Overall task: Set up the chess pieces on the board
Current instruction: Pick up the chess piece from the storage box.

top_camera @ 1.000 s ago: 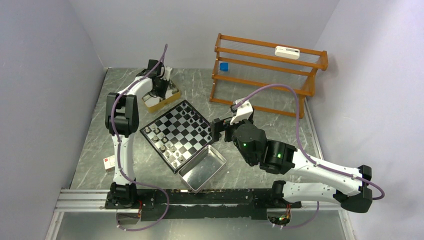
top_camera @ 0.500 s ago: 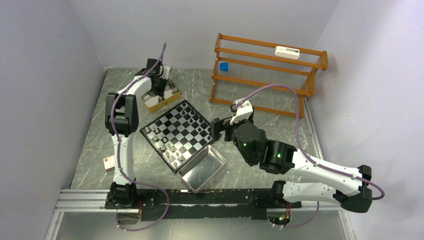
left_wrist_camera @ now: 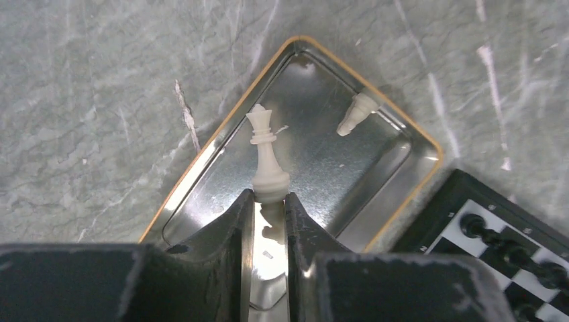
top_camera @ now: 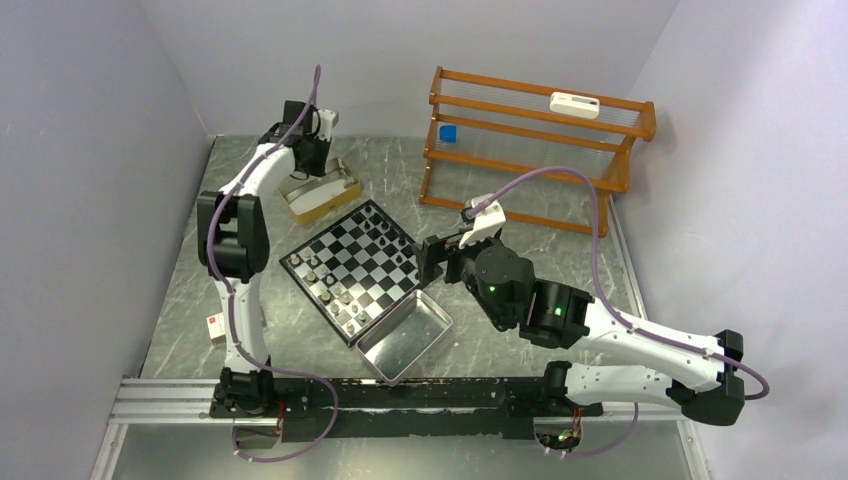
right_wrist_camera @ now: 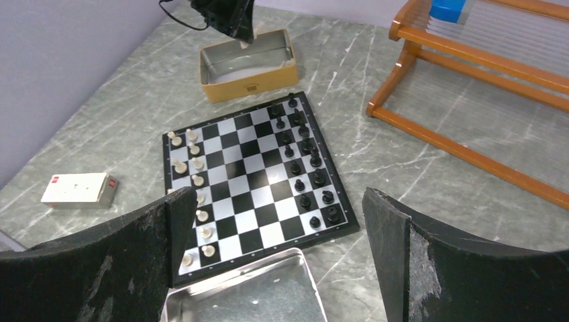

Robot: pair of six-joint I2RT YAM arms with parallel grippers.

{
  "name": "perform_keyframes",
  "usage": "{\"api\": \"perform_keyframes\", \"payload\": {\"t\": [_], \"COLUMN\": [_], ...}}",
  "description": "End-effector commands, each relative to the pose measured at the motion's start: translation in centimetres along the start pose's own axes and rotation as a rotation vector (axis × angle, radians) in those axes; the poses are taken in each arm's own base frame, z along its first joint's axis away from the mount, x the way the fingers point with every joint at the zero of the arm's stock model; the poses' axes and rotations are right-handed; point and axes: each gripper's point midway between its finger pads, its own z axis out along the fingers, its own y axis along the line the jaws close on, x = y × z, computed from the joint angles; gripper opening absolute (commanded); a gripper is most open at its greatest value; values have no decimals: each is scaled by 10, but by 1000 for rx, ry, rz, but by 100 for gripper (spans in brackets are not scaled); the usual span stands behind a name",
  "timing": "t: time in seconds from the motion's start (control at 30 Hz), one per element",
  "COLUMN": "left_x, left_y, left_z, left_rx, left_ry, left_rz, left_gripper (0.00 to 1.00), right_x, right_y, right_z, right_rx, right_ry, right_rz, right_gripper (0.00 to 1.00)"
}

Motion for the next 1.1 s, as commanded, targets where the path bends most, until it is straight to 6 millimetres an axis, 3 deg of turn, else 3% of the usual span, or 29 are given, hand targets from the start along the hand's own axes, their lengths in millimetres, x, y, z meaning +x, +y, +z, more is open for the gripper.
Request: {"api": "perform_keyframes", "payload": {"t": [0.0,0.13,0.37,0.5,0.67,0.83,1.07], "left_x": [-42,-50,-43,-24,-1,15,33], "left_y": [-7,-22,-58,-90,-113,-147,-203], "left_z": [-37,-60,-100,-124,-148,-179,-226], "left_rx": [54,135,304,458,523,599,681], "left_ry": [-133,-172,-231,-259,-276,-316,-453], "left_rz": [-56,-83,-147,-205,-220,-138,161], "left_gripper": [5,5,5,5,5,5,5], "right_x": [-11,-10,-9,-10,-18,-23,-12], "right_y": [10,23,31,21,0,-8,-22], "right_z": [1,4,14,25,35,45,68], "right_rx": [-34,-88,-129,-141,-184,-216,-293], "right_ry": [-32,-25,21,56,39,62,167], "right_rz": [87,144,192,285,428,423,398], "right_gripper": [99,99,100,100,100,93,78]}}
